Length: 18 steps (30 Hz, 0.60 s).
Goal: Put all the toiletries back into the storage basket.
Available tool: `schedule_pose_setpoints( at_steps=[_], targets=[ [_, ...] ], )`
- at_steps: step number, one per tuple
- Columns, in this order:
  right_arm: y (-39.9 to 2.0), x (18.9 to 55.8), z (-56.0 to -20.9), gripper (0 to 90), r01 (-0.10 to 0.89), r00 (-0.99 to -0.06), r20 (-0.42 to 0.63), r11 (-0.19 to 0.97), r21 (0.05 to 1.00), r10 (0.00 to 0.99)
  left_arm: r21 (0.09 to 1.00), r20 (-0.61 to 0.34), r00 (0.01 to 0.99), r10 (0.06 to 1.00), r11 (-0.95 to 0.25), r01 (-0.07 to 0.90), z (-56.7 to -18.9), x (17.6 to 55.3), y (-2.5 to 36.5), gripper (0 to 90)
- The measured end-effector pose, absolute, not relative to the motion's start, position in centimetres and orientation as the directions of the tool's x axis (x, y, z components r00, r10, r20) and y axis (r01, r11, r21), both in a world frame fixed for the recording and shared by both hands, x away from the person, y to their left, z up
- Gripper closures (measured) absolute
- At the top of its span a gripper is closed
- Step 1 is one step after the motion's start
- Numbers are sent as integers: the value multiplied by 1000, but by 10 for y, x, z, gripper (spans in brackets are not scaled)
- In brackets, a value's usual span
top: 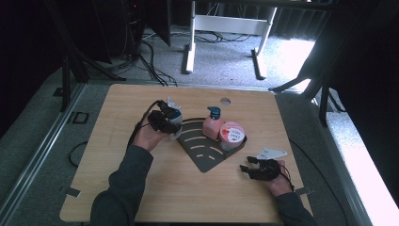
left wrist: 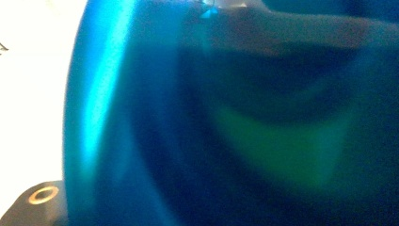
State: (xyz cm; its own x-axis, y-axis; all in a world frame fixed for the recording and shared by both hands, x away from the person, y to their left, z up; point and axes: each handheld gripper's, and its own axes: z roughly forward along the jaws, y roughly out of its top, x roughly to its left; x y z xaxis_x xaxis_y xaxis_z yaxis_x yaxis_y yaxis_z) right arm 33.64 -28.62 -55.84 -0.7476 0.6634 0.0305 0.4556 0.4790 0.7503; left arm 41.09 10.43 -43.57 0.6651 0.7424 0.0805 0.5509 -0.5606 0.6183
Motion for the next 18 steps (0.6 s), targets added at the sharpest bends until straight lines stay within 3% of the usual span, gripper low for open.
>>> schedule_pose_setpoints(
  at_steps=[18],
  targets=[
    [-286, 336, -558, 460, 455, -748, 30, 479, 750, 663, 631, 84, 660, 747, -552, 544, -435, 415, 94, 549]
  ],
)
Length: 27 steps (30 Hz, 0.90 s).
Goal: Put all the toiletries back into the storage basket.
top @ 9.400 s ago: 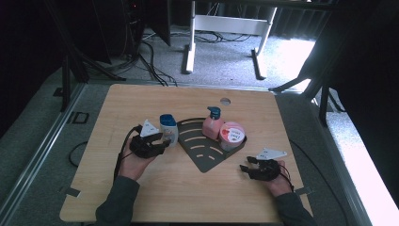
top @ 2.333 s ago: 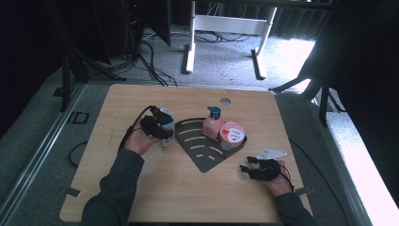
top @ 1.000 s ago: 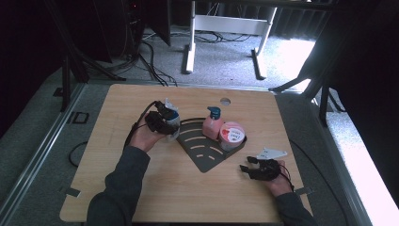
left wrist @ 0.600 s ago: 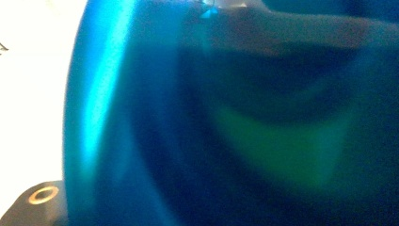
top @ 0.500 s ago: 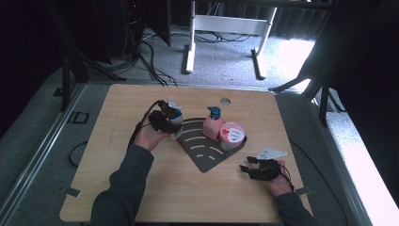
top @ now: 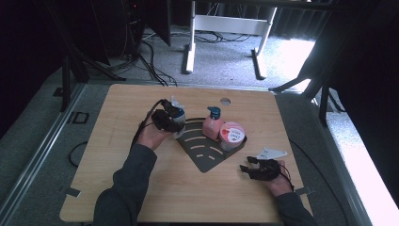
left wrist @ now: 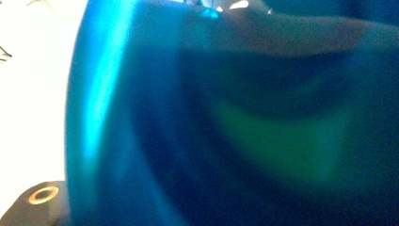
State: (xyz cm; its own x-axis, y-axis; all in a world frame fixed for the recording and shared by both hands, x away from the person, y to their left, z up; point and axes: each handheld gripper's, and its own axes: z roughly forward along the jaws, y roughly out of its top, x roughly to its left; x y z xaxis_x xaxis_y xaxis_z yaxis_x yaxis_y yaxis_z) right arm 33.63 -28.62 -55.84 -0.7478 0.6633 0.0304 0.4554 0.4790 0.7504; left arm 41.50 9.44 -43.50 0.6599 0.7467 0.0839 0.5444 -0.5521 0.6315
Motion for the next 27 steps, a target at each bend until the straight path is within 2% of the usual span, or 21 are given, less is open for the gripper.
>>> schedule_pose_setpoints(
  at_steps=[27],
  targets=[
    [-286, 336, -558, 460, 457, -748, 33, 477, 750, 663, 646, 73, 649, 757, -532, 548, -440, 425, 82, 550]
  ],
)
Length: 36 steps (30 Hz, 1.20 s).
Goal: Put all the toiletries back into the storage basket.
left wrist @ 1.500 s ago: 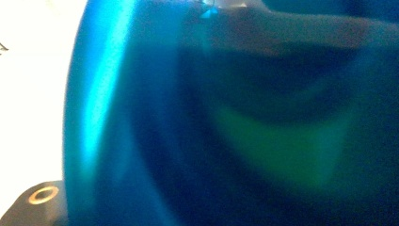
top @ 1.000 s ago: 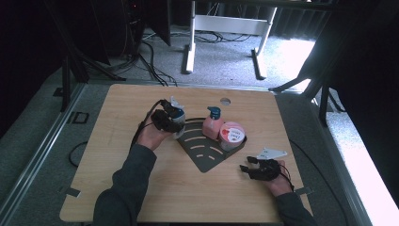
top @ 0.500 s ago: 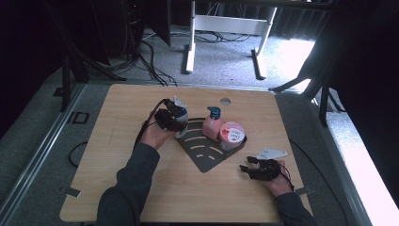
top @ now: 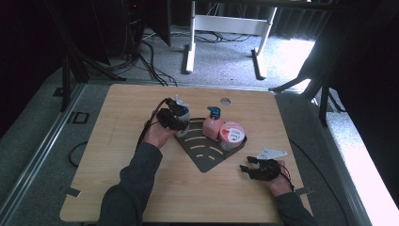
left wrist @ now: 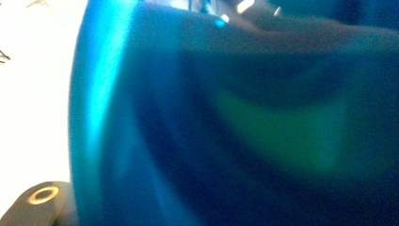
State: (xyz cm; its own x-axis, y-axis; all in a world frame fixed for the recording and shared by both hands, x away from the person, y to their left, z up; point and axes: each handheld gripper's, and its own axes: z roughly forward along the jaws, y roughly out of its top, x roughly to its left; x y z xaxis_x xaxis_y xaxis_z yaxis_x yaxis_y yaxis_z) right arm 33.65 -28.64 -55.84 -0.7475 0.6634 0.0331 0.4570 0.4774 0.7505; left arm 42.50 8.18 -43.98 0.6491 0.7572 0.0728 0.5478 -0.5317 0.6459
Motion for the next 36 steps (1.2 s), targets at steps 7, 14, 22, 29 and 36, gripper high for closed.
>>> schedule_pose_setpoints(
  at_steps=[7, 14, 22, 29, 36],
  targets=[
    [-286, 337, -558, 460, 456, -748, 32, 478, 751, 663, 649, 71, 649, 758, -529, 547, -441, 427, 80, 549],
    [-286, 337, -558, 460, 456, -748, 32, 478, 751, 663, 650, 67, 646, 760, -525, 550, -443, 429, 76, 550],
    [-286, 337, -558, 460, 456, -748, 32, 478, 751, 663, 654, 64, 639, 766, -516, 553, -446, 431, 73, 550],
    [-286, 337, -558, 460, 455, -749, 32, 479, 751, 662, 657, 58, 638, 768, -511, 555, -448, 433, 69, 550],
    [-286, 337, -558, 460, 456, -749, 32, 479, 751, 662, 656, 53, 636, 770, -507, 559, -450, 436, 64, 550]
  ],
)
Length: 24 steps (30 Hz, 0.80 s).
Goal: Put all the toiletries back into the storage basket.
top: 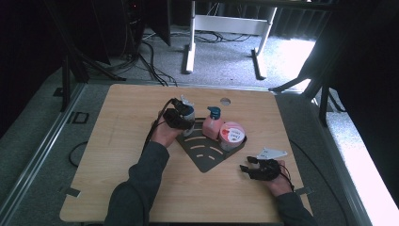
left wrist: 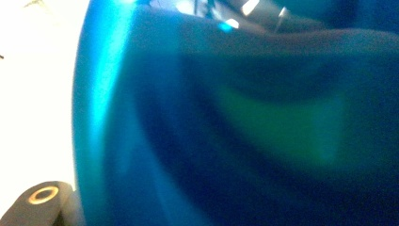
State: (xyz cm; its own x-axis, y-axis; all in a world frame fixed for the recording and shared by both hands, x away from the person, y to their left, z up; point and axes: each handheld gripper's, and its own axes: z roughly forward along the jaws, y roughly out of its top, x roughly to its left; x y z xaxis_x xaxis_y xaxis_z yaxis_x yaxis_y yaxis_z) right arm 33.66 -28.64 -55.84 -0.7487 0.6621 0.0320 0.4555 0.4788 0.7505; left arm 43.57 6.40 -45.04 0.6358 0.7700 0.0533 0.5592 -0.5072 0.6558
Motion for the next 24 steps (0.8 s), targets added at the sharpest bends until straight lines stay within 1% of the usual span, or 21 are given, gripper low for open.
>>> schedule_pose_setpoints(
  at_steps=[14, 24],
  targets=[
    [-287, 337, -558, 460, 456, -749, 33, 479, 750, 662, 659, 47, 629, 776, -497, 564, -456, 441, 55, 550],
    [-287, 337, -558, 460, 456, -749, 33, 479, 750, 661, 678, 43, 617, 786, -477, 559, -459, 445, 52, 550]
  ],
)
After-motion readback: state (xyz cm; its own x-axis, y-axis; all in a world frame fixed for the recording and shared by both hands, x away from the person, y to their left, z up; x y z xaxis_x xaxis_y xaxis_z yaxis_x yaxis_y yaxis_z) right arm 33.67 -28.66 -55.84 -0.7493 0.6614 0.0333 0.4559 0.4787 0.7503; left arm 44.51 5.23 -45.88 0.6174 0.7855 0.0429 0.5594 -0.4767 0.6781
